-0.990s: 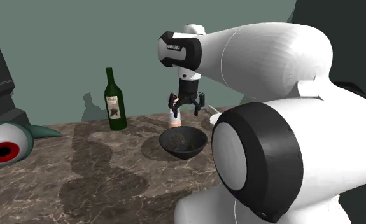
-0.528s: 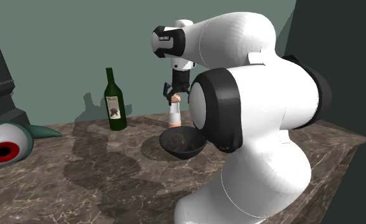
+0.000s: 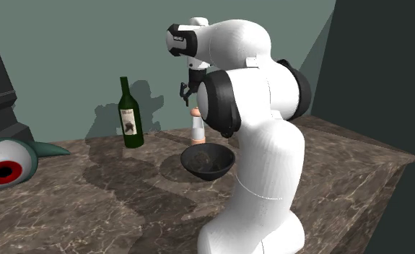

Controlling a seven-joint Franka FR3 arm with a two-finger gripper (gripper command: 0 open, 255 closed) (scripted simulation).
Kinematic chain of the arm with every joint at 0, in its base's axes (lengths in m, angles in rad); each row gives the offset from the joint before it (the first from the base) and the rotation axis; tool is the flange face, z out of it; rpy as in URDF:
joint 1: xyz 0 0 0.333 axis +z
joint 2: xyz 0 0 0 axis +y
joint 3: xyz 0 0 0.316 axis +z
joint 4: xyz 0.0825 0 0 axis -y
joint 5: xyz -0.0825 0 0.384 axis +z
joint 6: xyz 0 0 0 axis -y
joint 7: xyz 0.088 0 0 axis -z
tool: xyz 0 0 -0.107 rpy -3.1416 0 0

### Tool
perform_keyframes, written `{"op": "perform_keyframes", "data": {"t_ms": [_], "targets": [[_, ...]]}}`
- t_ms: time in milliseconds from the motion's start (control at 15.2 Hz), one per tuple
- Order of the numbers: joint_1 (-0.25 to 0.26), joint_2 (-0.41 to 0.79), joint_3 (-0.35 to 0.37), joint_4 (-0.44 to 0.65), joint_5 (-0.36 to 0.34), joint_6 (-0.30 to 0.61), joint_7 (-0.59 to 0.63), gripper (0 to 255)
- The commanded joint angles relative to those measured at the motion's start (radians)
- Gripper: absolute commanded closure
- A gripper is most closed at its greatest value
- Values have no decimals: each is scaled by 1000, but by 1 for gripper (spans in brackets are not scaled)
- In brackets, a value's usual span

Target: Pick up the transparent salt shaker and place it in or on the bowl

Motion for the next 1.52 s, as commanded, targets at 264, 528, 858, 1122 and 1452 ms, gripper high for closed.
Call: {"op": "perform_keyframes", "data": {"t_ms": [264,528,858,1122,1452], "targets": [[0,42,2,4,-5,40,13,0],[0,30,2,-59,-5,92,13,0],[0,30,2,-59,-5,92,13,0],[0,30,2,-59,-5,92,13,255],[0,30,1,-60,-5,92,12,255]]}}
